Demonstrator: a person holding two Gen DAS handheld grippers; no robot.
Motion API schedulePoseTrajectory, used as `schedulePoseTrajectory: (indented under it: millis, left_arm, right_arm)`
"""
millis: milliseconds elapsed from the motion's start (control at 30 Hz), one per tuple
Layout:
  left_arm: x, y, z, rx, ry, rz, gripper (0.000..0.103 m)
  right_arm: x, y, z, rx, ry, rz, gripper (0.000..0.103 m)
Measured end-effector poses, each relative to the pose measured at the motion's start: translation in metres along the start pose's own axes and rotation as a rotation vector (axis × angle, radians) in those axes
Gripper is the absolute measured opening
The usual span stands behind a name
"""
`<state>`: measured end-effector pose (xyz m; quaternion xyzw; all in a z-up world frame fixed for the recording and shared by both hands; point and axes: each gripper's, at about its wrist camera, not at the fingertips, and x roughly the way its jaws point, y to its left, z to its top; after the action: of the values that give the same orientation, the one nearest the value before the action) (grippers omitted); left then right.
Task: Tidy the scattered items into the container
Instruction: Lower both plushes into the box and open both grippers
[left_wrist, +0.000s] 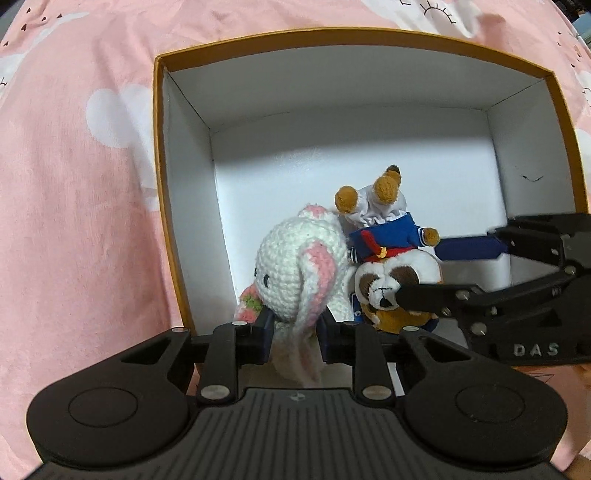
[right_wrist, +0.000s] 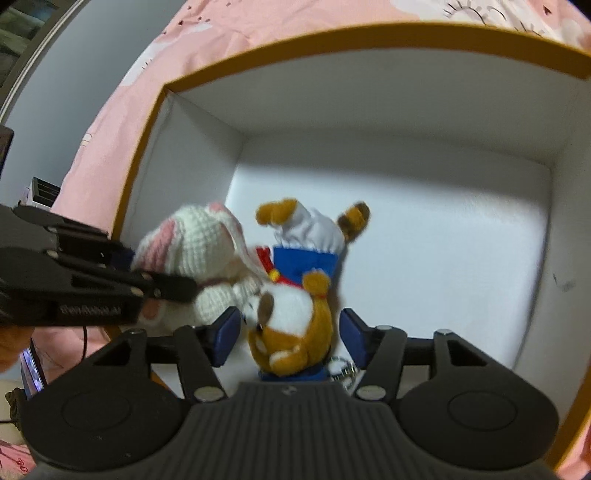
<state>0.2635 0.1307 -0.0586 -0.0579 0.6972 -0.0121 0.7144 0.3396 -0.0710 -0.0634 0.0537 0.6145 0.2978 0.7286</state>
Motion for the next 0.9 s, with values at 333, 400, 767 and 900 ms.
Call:
schedulePoseTrajectory:
  millis: [333, 400, 767, 900]
  left_arm:
    - [-0.010, 0.008, 0.005, 0.028, 0.075, -0.047, 0.019]
    - [-0.009, 0.009, 0.008, 0.031, 0.077, -0.042, 0.020]
    - [-0.001, -0.002, 0.013, 0.029, 0.047, 0.012, 0.024]
    - [-0.004, -0.001, 0.004, 0.059, 0.029, 0.014, 0.025]
  right_arm:
    - [0.019, 0.015, 0.016, -0.061, 0.025, 0.053, 0.042]
    - [0.019, 0.017, 0.020, -0.071, 0.033, 0.053, 0.042]
    - [0.029, 0.019, 0.025, -0.044, 0.035, 0.018, 0.042]
    - [0.022, 0.028, 0.021, -0.071, 0.020, -0.016, 0.046]
